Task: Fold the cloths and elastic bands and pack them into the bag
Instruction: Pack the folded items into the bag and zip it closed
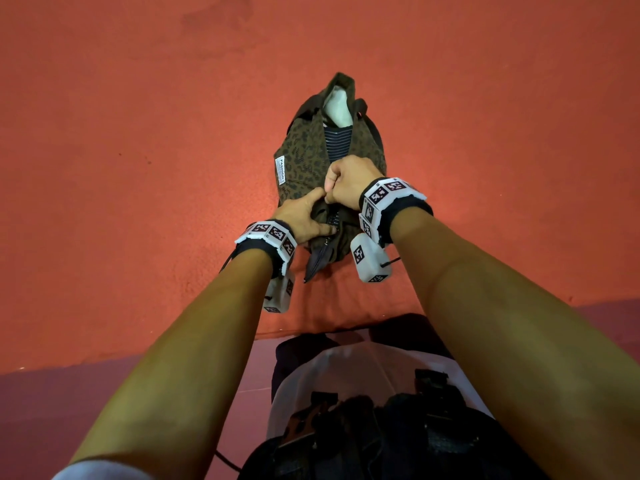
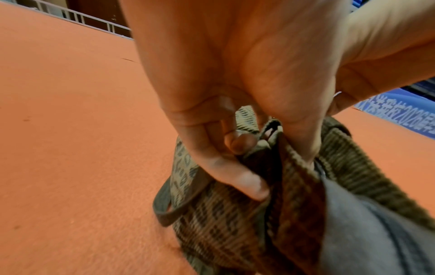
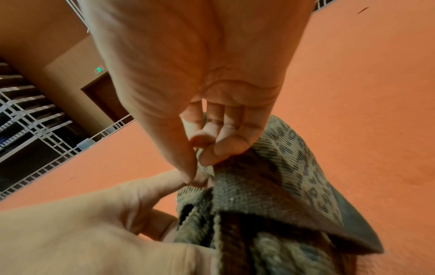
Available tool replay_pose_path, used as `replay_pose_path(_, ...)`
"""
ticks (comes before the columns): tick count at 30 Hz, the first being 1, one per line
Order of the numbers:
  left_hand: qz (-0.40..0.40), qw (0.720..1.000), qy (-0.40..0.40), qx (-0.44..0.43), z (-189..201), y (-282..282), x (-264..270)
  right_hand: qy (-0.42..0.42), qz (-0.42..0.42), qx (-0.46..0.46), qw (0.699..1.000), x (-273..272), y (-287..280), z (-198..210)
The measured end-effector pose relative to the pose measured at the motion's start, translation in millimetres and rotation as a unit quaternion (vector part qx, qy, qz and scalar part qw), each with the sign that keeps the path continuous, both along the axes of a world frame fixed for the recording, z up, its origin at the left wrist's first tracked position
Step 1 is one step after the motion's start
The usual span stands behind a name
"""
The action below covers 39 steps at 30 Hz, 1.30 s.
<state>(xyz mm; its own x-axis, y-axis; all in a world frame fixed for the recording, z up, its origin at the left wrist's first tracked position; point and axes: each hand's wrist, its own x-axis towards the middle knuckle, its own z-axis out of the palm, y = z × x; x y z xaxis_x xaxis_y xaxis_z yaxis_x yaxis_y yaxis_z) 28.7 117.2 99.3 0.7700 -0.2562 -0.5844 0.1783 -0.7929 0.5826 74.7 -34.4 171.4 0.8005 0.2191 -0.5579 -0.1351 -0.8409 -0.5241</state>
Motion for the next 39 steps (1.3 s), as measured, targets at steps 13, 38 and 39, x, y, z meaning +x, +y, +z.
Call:
replay_pose_path(13,0.097,0.982,0.123,-0.106,10.3,2.9,-25.4,0.052,0.034,-0.039,0.997,-29.9,16.8,0.9)
replay_pose_path(38,0.177,0.967,0.094,-0.157,0.2,6.5,-28.6,0.056,0.107,-0.131,0.984,-37.0,19.7,-17.2)
replay_pose_path(39,0.179,0.966,0.093,-0.158,1.9,6.5,-27.6,0.057,0.113,-0.133,0.983,-34.7,20.5,-17.9)
